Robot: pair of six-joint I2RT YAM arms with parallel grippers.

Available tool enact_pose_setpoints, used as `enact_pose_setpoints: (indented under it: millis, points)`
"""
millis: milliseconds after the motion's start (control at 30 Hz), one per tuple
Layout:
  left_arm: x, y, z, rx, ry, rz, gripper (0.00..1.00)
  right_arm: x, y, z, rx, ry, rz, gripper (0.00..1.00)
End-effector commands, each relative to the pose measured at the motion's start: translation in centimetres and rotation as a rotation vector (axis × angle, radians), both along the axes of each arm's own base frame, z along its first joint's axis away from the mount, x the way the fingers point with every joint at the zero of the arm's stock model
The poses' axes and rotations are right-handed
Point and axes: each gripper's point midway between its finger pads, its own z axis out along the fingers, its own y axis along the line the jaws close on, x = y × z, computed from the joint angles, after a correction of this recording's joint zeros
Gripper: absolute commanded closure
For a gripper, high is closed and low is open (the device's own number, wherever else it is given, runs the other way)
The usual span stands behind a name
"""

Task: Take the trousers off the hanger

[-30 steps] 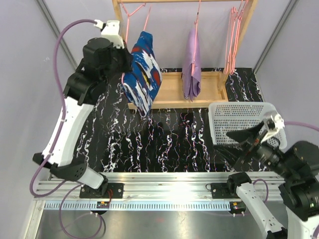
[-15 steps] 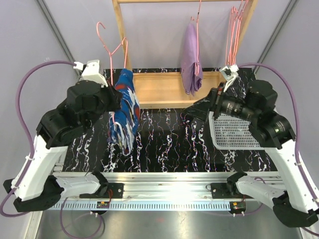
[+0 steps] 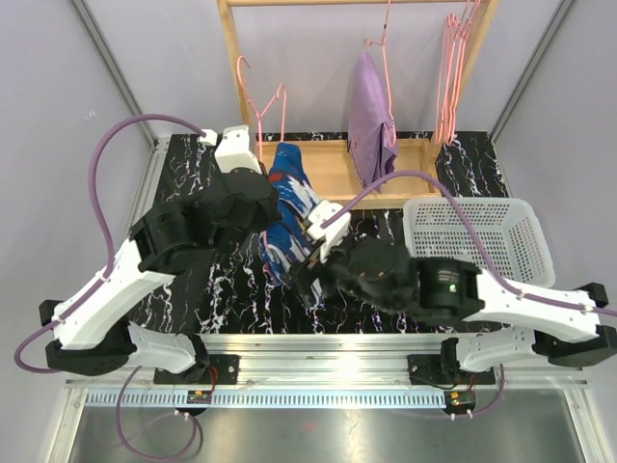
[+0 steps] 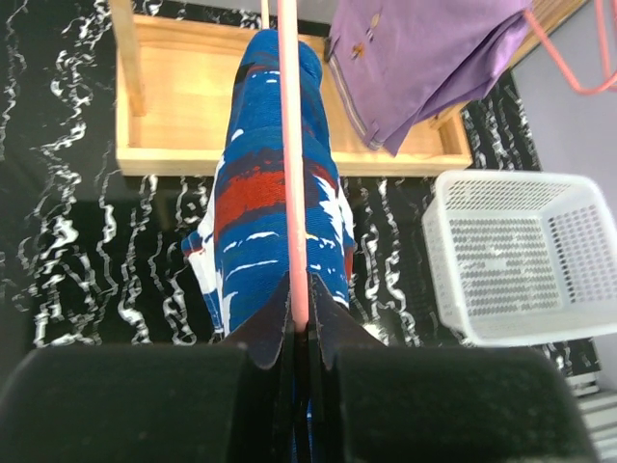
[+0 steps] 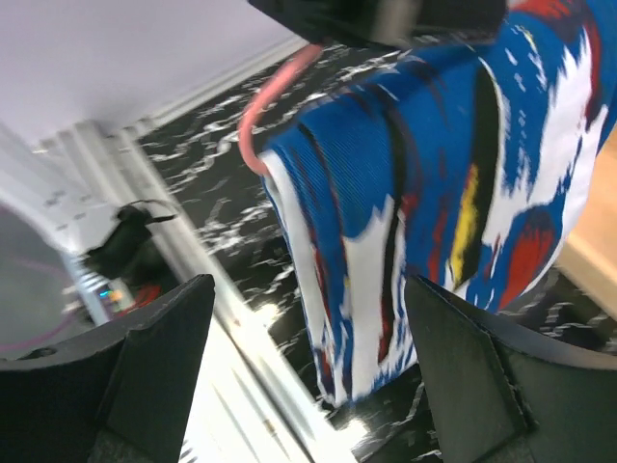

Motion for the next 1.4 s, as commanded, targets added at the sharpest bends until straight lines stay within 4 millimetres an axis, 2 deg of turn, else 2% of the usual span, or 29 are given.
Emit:
enact_pose_setpoints:
  millis: [0, 233, 267, 500, 967, 1067, 1167, 1367]
  points:
    - [1.1, 0.3, 6.4, -0.242, -0.134, 0.127, 1.00, 2.8, -1.1, 2.4, -0.005, -0.192, -0.252, 0.12]
    - [0.1, 0.0, 7.7, -0.339, -0.129, 0.095, 1.00, 4.2, -0.8, 1.9, -0.070, -0.312, -0.376, 0.16]
    - [0.0, 0.0, 7.8, -0.346, -0.129, 0.089, 1.00, 4.2, -0.6, 2.3, -0.044, -0.316, -0.380, 0.17]
    - [-0.6, 0.7, 8.5, -0.372, -0.130, 0.074, 1.00, 4.2, 0.1, 1.4, -0.081, -0.337, -0.362, 0.24]
    - [-1.1, 1.5, 9.8, -0.470, -0.144, 0.085, 1.00, 3.6, 1.5, 0.0, -0.063, -0.286, -0.323, 0.22]
    - [-1.2, 2.1, 10.3, -0.500, -0.152, 0.097, 1.00, 3.6, 1.5, -0.8, -0.061, -0.275, -0.326, 0.21]
    - [-1.3, 3.1, 10.8, -0.527, -0.164, 0.121, 1.00, 3.2, 1.8, -2.5, -0.071, -0.247, -0.303, 0.19]
    - [-1.4, 4.4, 11.8, -0.559, -0.192, 0.160, 1.00, 1.6, 3.3, -7.0, -0.076, -0.147, -0.208, 0.11]
